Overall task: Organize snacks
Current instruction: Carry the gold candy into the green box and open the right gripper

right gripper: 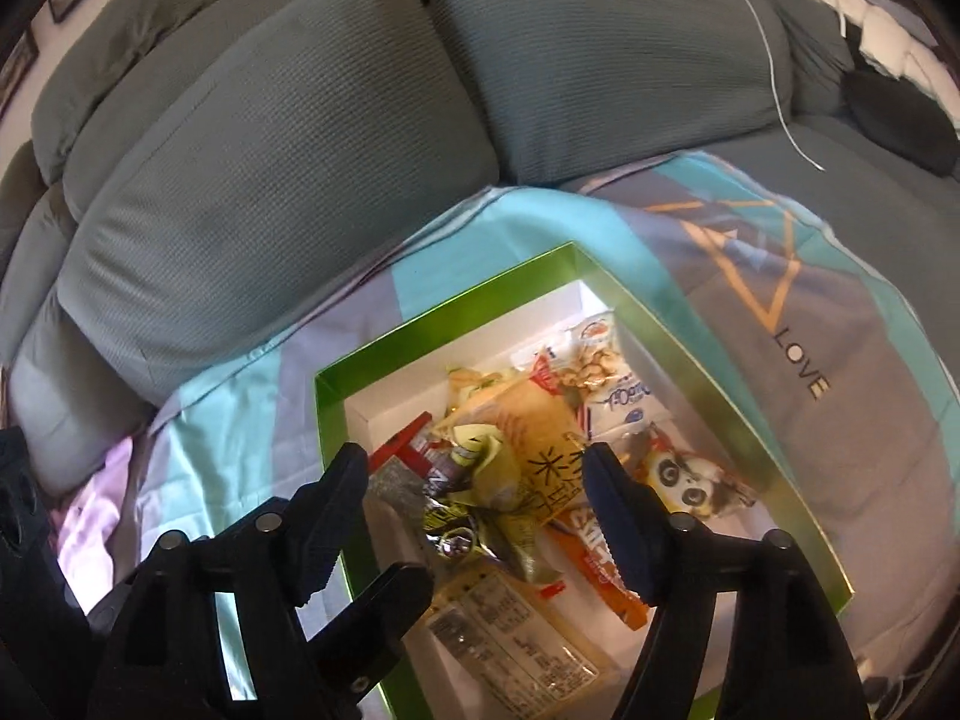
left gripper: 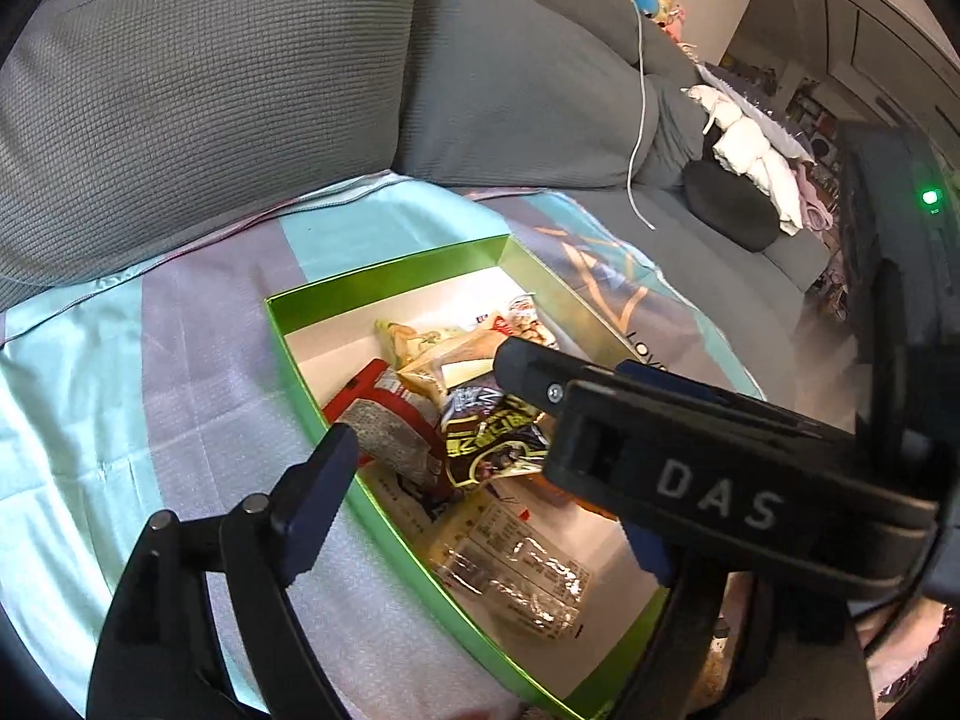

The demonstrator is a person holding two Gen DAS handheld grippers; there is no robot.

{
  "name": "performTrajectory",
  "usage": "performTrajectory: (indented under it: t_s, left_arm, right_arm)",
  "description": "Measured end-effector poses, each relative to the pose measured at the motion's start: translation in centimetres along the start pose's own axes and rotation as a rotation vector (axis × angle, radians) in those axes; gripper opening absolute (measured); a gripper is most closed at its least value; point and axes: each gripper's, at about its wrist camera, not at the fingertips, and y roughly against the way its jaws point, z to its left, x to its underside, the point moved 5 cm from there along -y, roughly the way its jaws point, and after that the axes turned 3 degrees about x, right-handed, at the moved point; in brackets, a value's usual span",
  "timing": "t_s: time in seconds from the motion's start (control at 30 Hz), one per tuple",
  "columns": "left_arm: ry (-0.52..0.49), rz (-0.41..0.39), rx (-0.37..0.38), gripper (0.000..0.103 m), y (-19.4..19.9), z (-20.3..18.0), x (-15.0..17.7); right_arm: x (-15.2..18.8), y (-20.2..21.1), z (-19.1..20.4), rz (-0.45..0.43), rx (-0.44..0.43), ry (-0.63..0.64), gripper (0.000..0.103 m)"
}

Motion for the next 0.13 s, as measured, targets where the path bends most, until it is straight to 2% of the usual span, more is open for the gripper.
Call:
performTrajectory:
  t_s: [0.13]
  left_arm:
    - [-0.03,-0.035,-0.019,0.081,0.83,-1.19,0.34]
  right_arm:
    - [0.21,0.59,-0.52,-0.015,0.023,-0.016,0.076]
